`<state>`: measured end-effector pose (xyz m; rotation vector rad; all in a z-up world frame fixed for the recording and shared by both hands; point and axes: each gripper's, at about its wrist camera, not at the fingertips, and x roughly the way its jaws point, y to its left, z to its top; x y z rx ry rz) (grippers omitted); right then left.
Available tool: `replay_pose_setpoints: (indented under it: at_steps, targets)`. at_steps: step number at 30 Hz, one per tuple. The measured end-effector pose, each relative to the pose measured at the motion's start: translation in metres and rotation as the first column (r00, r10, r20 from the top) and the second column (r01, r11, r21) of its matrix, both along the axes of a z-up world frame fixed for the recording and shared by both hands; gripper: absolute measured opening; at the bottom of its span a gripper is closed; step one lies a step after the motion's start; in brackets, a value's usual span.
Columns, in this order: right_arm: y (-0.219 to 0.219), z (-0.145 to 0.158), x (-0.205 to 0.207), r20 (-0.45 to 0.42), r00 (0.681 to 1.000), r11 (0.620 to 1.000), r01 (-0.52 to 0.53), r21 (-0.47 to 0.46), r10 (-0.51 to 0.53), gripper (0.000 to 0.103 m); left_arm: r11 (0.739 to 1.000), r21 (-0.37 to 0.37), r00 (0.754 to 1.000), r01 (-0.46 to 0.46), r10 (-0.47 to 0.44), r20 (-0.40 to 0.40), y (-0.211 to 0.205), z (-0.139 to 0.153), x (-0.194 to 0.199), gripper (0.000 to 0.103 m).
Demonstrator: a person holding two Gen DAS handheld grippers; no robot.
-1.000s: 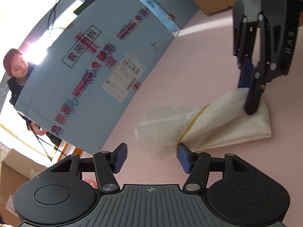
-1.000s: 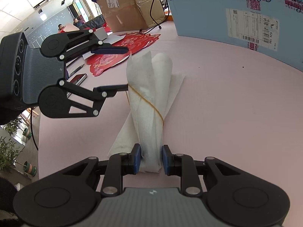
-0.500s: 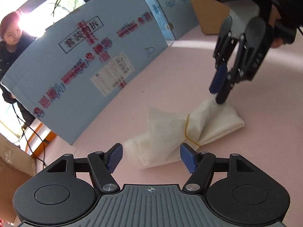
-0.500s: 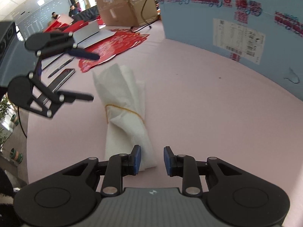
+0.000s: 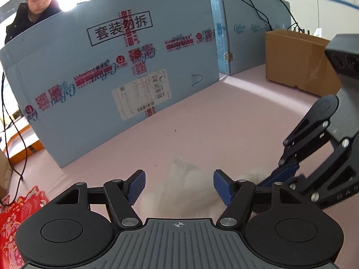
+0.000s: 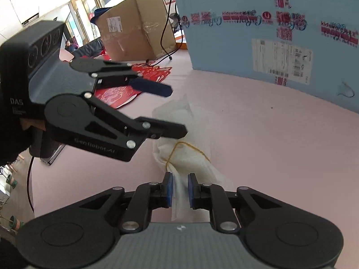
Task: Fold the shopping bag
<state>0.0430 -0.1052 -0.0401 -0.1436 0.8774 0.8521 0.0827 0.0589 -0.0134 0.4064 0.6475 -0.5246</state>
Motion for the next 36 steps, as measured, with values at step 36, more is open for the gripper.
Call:
replay_pose_setpoints:
  at_steps: [36]
  targets:
    - [-0.042, -0.039, 0.017, -0.373, 0.908, 0.918, 0.299, 0.261, -0.19, 0.014, 0.979, 0.007, 0.976, -0.205, 0.203, 0.083, 0.04, -0.027, -0.019, 0.081]
